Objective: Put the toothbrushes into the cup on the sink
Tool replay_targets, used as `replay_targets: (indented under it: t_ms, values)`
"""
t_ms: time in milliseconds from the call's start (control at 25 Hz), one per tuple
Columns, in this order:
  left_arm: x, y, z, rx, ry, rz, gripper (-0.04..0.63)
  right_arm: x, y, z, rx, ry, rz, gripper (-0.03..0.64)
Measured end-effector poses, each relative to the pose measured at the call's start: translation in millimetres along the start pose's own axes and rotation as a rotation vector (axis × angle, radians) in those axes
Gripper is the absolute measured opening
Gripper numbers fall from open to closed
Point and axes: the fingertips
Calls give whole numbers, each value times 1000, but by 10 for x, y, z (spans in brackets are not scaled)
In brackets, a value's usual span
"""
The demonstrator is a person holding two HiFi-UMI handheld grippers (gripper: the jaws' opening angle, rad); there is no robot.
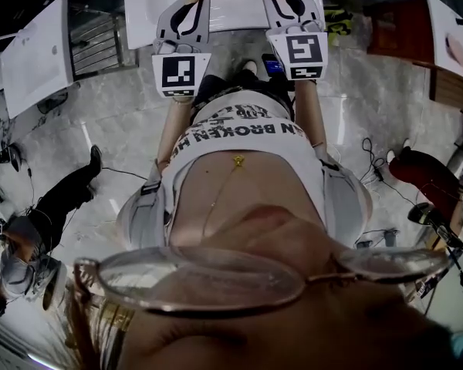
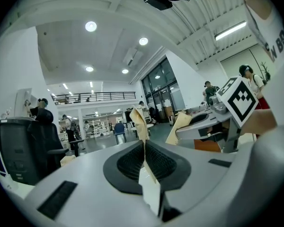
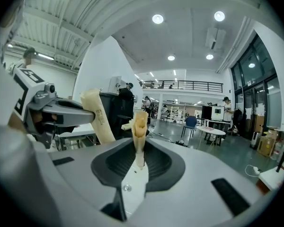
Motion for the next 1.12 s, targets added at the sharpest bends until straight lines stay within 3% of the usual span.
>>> replay_targets:
  t_ms: [240,720,1120]
  values:
    - [-239,-283,7,9,1,-37,20,-351,103,-116,-5,-20,-33,66]
    - [-549,-784,116,-17,-12,-176,20,-869,323,-299,25,-83,-195,66]
    - [-87,-1140,28,-41,10,-215,20,-946,-222,-184,50,-68,-234,66]
Point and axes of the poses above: the fingertips, and each gripper's own axes: y backward along the fingers, x to its left, z out of its top, and after that the axes turned 2 degrees about z, right-handed
